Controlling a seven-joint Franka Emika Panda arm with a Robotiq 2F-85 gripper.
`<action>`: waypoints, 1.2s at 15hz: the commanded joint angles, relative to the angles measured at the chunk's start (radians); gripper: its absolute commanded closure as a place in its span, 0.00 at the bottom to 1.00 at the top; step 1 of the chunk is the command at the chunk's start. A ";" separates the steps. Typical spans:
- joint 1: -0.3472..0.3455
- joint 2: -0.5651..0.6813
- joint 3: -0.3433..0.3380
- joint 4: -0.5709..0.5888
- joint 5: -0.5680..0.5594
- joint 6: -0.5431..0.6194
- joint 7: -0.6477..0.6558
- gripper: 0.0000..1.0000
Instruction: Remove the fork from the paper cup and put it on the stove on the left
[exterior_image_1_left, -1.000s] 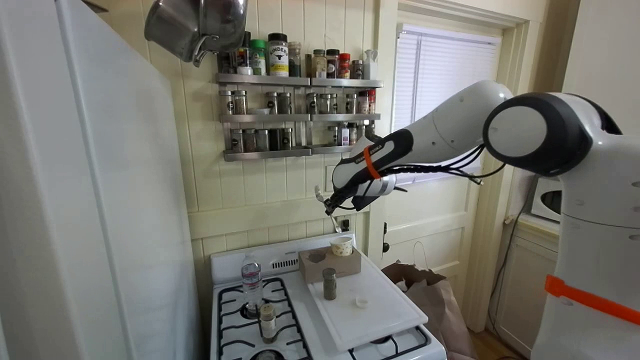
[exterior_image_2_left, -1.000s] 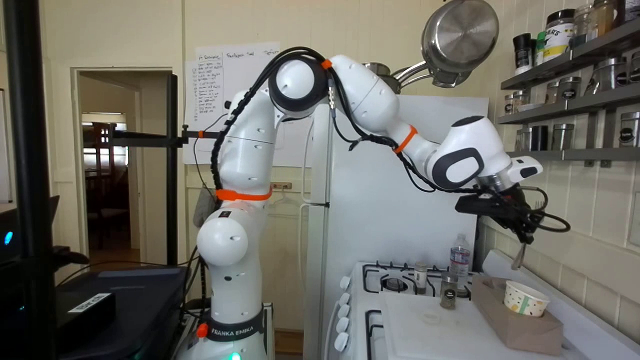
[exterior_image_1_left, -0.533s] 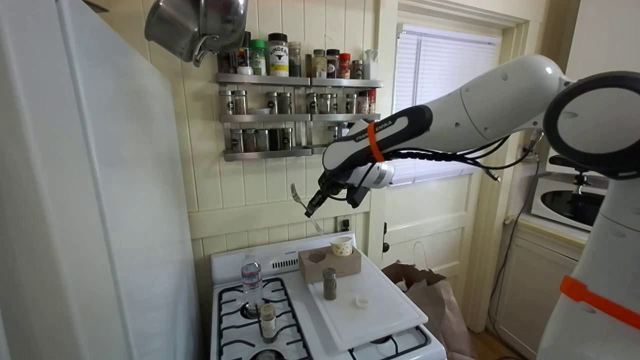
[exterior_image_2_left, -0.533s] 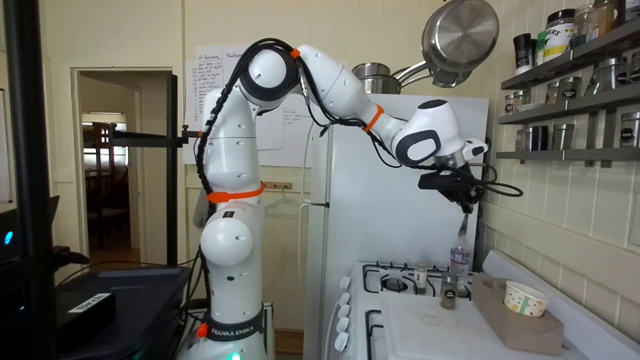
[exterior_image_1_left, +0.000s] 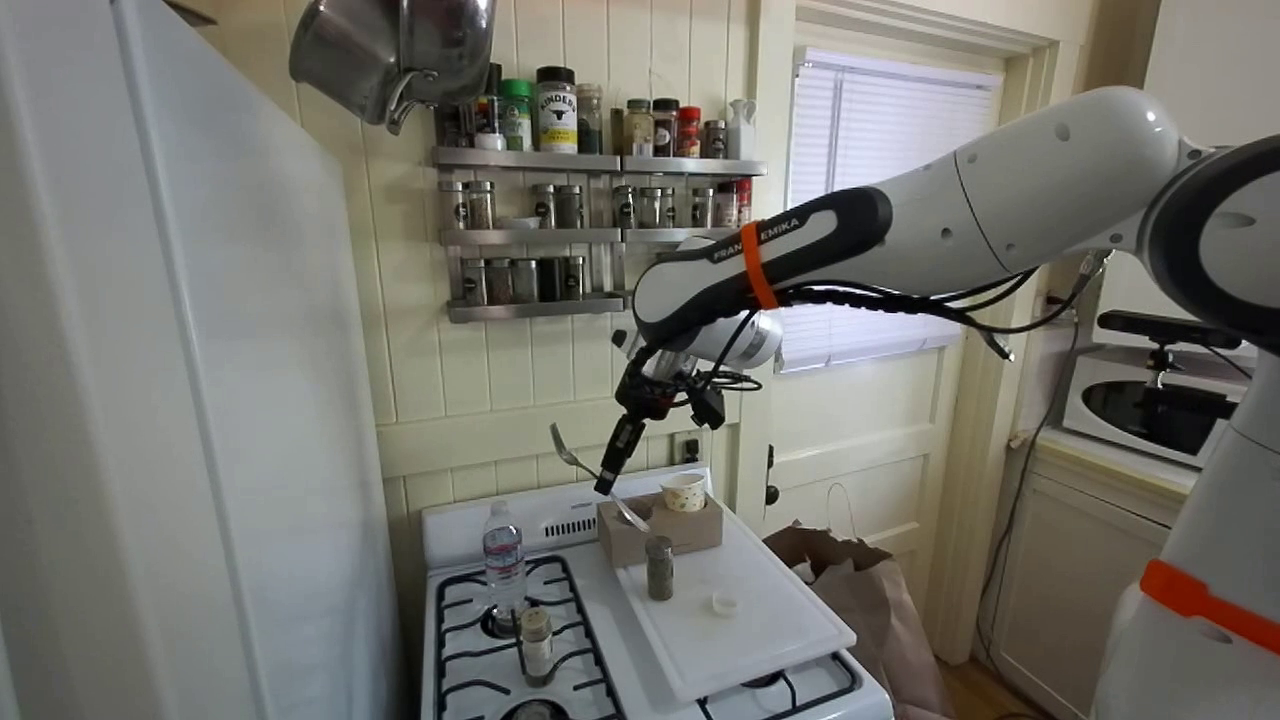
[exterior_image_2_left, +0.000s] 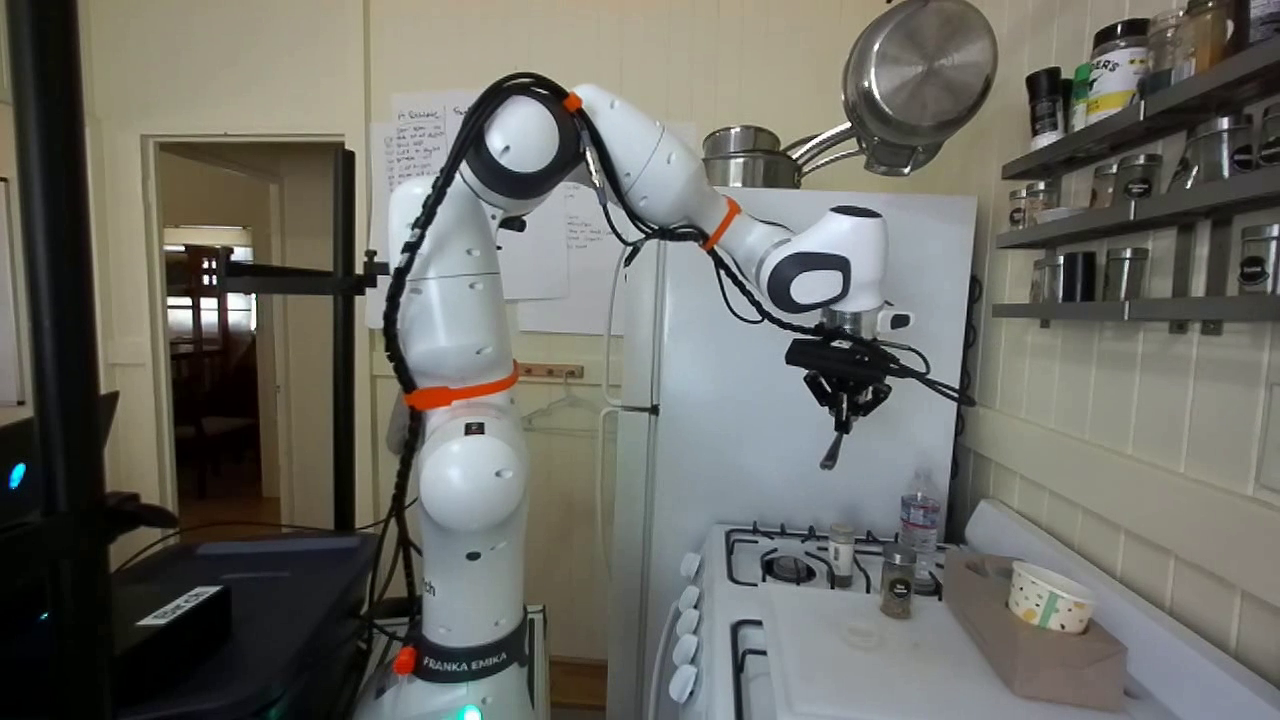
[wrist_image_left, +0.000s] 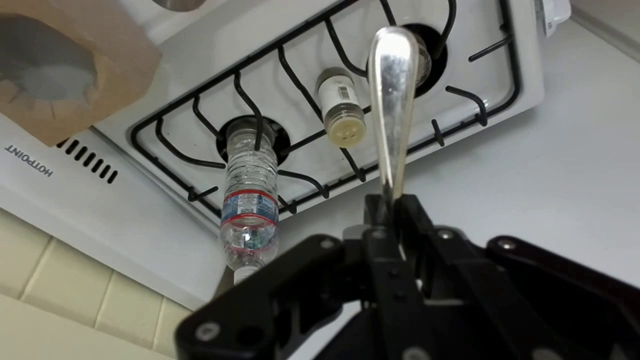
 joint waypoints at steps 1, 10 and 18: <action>0.019 0.001 -0.019 0.003 -0.006 -0.001 0.005 0.89; 0.111 0.126 0.051 0.064 0.056 -0.225 -0.155 0.97; 0.095 0.129 0.071 0.052 -0.029 -0.328 -0.096 0.89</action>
